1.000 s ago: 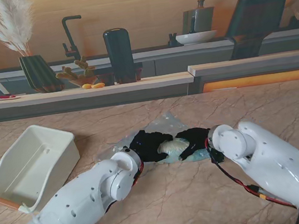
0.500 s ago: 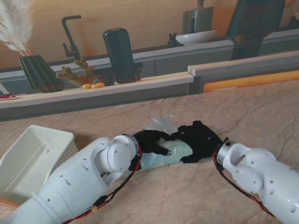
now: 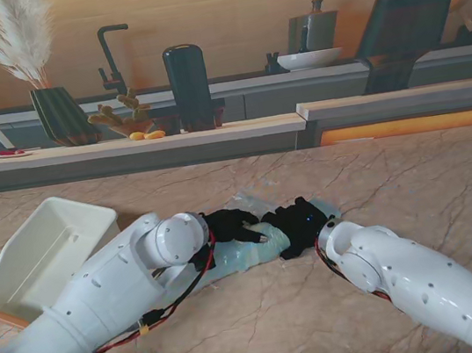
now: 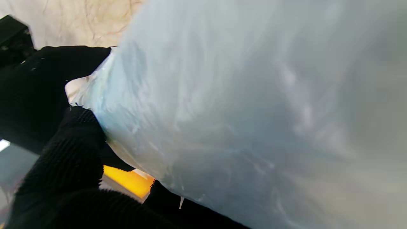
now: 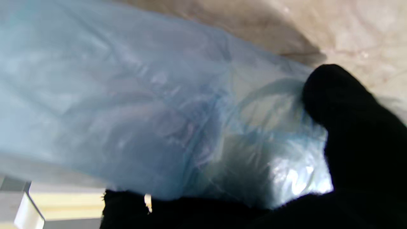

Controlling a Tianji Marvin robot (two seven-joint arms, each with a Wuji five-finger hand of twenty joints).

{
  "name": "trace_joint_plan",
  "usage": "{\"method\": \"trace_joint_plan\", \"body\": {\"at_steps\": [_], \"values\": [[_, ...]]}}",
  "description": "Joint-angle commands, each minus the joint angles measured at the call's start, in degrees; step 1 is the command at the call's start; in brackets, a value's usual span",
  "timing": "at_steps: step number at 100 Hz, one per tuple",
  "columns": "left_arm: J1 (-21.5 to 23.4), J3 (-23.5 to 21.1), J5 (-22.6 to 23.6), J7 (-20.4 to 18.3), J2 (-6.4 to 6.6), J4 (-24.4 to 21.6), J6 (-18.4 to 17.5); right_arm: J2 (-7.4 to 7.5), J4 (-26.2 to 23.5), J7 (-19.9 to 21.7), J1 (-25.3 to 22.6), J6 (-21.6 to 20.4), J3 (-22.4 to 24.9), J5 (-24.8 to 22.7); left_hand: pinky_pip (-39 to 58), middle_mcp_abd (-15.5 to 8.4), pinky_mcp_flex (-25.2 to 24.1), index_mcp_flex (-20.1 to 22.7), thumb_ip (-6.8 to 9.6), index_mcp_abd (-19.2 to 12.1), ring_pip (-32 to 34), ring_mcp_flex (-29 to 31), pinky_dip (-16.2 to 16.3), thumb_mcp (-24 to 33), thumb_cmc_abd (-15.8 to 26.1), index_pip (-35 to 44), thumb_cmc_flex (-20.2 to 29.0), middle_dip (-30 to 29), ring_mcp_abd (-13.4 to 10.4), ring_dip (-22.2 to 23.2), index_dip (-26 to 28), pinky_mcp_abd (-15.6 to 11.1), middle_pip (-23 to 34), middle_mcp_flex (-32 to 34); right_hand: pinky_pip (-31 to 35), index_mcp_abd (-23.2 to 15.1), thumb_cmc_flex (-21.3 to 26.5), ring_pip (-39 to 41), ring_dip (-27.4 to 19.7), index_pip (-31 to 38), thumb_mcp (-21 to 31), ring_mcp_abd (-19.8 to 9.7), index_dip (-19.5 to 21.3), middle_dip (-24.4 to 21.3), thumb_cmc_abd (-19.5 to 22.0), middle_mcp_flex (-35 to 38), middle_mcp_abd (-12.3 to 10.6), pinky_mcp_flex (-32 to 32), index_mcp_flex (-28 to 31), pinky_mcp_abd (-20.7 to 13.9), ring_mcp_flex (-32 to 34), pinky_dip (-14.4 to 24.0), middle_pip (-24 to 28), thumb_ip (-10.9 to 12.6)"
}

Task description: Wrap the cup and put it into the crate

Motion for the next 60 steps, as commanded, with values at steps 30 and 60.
{"method": "trace_joint_plan", "body": {"at_steps": [30,60], "values": [[18.8,-13.1,16.0,21.9,2.35,-12.0,-12.1,-0.38,0.8,26.1,6.5,6.2,-6.3,12.8,-5.8,0.3,-1.8,1.1,3.8,0.4,-5.0,-6.2,0.1,-3.4,-1.3,0.5,5.3,-1.2,-0.1,-1.9,-0.5,0.7,-2.5,-7.0,9.7,-13.9,22.0,16.8,12.3,15.5,31.4,3.3,7.0,10.5,1.1,15.7,1.1,-2.9,32.5,-0.5,8.6,-2.7,8.4,-3.9],[19.2,-10.4,29.6,16.7,6.08,-15.8,-16.0,-0.85,3.5,37.7,14.1,14.0,-14.6,28.1,-10.4,0.1,-1.9,-1.5,3.17,0.8,-7.3,-7.9,-0.9,4.0,-3.2,-0.4,2.5,-2.2,-1.3,-3.5,-1.8,0.0,-3.7,-9.9,8.0,-12.4,23.7,16.4,13.3,13.7,29.3,4.5,8.4,12.2,1.5,14.0,2.4,-3.8,31.8,-0.4,6.1,-2.3,7.6,-4.7]]}}
